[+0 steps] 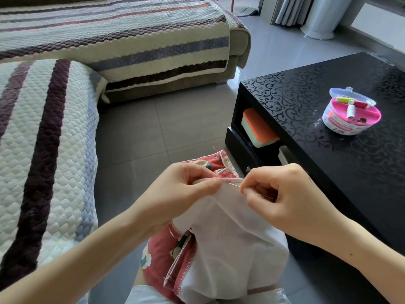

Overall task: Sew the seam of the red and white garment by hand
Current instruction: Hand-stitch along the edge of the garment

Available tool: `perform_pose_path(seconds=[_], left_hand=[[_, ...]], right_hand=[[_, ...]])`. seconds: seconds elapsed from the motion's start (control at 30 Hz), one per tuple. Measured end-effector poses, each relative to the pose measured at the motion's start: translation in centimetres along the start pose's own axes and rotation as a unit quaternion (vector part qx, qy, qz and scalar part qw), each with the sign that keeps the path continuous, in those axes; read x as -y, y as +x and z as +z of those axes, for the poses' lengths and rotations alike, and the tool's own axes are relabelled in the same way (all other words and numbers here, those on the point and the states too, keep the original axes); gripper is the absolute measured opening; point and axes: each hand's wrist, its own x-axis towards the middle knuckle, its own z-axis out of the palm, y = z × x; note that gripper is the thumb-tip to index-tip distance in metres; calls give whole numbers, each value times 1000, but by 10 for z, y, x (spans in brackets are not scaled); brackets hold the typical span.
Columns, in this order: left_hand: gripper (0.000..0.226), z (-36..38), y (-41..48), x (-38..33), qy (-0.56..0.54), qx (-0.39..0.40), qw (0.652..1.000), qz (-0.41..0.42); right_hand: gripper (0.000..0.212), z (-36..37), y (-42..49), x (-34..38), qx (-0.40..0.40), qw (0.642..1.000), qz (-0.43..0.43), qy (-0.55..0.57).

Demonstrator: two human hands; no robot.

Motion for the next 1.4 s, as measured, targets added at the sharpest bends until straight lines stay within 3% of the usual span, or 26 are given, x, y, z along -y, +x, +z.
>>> perform_pose_path(seconds=[0.4,0.6,0.87,1.1,1.23,1.4], left_hand=[[12,1,1,1,65,0,994,84],[10,2,1,1,69,4,994,80],[8,-1,1,0,33,9,999,6],[12,-3,2,-2,-13,53,998,-12],[23,-3,3,0,-42,75,996,-18],[23,-4,4,1,-71,95,992,-30]], right_hand=[[23,5,5,4,12,999,-3,-44],[21,8,5,1,16,1000,2,-27],[16,-2,5,-4,29,988,59,142],[16,-7,5,-12,54,943,136,299],[6,-5,4,-12,69,921,150,353],[12,-4,3,-14,85,898,170,397]])
